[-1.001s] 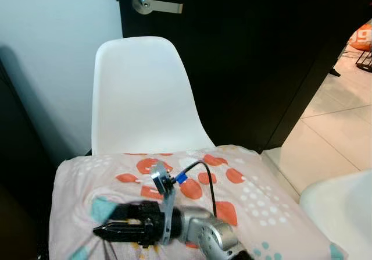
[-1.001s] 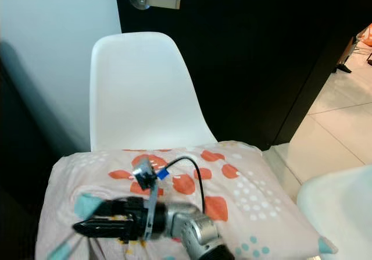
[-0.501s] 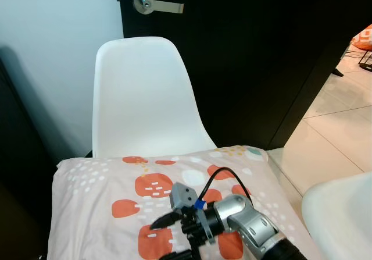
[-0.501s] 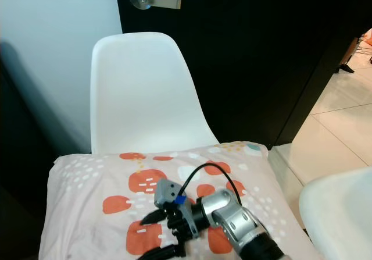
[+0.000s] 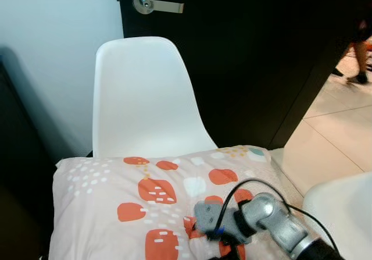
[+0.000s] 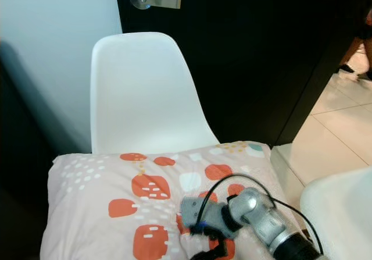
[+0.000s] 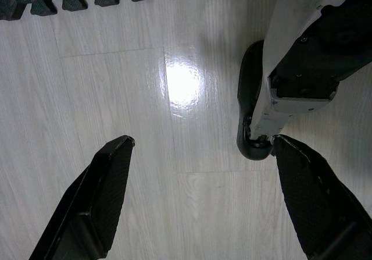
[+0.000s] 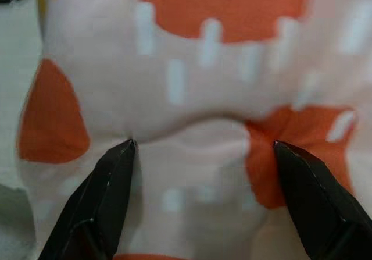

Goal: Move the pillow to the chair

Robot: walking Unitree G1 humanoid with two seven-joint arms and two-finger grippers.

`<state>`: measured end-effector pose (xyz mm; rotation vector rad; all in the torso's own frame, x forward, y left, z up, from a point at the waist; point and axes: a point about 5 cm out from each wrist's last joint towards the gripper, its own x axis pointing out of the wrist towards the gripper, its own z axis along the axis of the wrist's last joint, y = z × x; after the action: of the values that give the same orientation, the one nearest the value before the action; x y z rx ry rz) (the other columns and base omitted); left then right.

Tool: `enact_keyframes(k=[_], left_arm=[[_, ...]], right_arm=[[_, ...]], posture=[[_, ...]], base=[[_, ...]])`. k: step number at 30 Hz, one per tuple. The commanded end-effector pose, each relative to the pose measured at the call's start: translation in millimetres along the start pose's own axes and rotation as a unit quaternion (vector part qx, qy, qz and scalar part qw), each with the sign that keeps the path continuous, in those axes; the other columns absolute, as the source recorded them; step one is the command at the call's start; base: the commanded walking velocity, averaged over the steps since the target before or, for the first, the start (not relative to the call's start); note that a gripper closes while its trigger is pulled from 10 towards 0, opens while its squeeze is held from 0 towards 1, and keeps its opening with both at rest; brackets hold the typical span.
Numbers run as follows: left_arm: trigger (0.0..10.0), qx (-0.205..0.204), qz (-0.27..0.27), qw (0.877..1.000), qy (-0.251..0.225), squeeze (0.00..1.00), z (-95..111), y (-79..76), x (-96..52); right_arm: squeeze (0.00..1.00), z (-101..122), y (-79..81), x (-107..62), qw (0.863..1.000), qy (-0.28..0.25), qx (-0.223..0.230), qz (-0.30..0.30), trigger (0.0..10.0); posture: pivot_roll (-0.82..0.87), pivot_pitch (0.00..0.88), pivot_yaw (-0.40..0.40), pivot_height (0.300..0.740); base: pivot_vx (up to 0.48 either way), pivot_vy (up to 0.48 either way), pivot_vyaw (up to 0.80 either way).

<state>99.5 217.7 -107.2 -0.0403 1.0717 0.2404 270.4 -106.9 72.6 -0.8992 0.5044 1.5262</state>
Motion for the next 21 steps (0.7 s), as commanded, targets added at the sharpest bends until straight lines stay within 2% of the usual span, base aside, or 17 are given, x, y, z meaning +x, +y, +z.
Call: enact_keyframes(k=[1, 2, 3, 5, 6, 8, 11, 15, 18, 19, 21], left_arm=[[10.0, 0.016, -0.036, 0.999, 0.018, 0.00, -10, -17.6, -1.7], [10.0, 0.016, -0.036, 0.999, 0.018, 0.00, -10, -17.6, -1.7], [10.0, 0.015, -0.035, 0.999, 0.018, 0.00, -10, -16.9, -1.7], [10.0, 0.015, -0.035, 0.999, 0.018, 0.00, -10, -16.9, -1.7], [10.0, 0.015, -0.035, 0.999, 0.018, 0.00, -10, -16.7, -1.7], [10.0, 0.015, -0.034, 0.999, 0.019, 0.00, -11, -16.3, -1.8], [10.0, 0.014, -0.033, 0.999, 0.019, 0.00, -11, -15.8, -2.0], [10.0, 0.013, -0.032, 0.999, 0.019, 0.00, -11, -15.4, -2.0], [10.0, 0.013, -0.032, 0.999, 0.019, 0.00, -11, -15.3, -2.0], [10.0, 0.013, -0.031, 0.999, 0.019, 0.00, -11, -15.0, -2.0], [10.0, 0.013, -0.032, 0.999, 0.018, 0.00, -11, -15.1, -2.0]], right_arm=[[0.00, -10, 9.9, 24.3, 0.999, 0.040, -0.008, -0.013, 10.0], [0.00, -10, 9.9, 24.3, 0.999, 0.040, -0.008, -0.013, 10.0], [0.00, -3, 5.5, 46.6, 0.996, 0.047, -0.020, -0.078, 10.0], [0.00, -3, 5.5, 46.6, 0.996, 0.047, -0.020, -0.078, 10.0], [0.00, 1, 3.3, 54.1, 0.993, 0.047, -0.021, -0.106, 0.0], [0.00, 9, 2.6, 65.1, 0.989, 0.049, -0.030, -0.135, 0.0], [0.00, 15, -1.6, 71.7, 0.984, 0.053, -0.028, -0.168, 0.0], [0.00, 18, -10.4, 76.3, 0.975, 0.056, -0.028, -0.213, 0.0], [0.00, 19, -12.5, 77.5, 0.973, 0.056, -0.030, -0.222, 0.0], [0.00, 24, -19.7, 78.7, 0.965, 0.047, -0.035, -0.256, 0.0], [0.00, 28, -23.9, 77.6, 0.960, 0.038, -0.032, -0.275, 0.0]], posture=[[0.11, 0.131, -0.102, 0.536], [0.11, 0.131, -0.102, 0.536], [0.11, 0.132, -0.104, 0.536], [0.11, 0.132, -0.104, 0.536], [0.12, 0.132, -0.105, 0.536], [0.12, 0.131, -0.108, 0.536], [0.13, 0.129, -0.110, 0.536], [0.13, 0.124, -0.112, 0.536], [0.13, 0.122, -0.113, 0.536], [0.13, 0.120, -0.114, 0.536], [0.13, 0.120, -0.115, 0.536]], base=[[0.000, 0.000, 0.00], [0.000, 0.000, 0.00], [0.000, 0.000, 0.00], [0.000, 0.000, 0.00], [0.000, 0.000, 0.00], [0.000, 0.000, 0.00], [0.000, 0.000, 0.00], [0.000, 0.000, 0.00], [0.000, 0.000, 0.00], [0.000, 0.000, 0.00], [0.000, 0.000, 0.00]])
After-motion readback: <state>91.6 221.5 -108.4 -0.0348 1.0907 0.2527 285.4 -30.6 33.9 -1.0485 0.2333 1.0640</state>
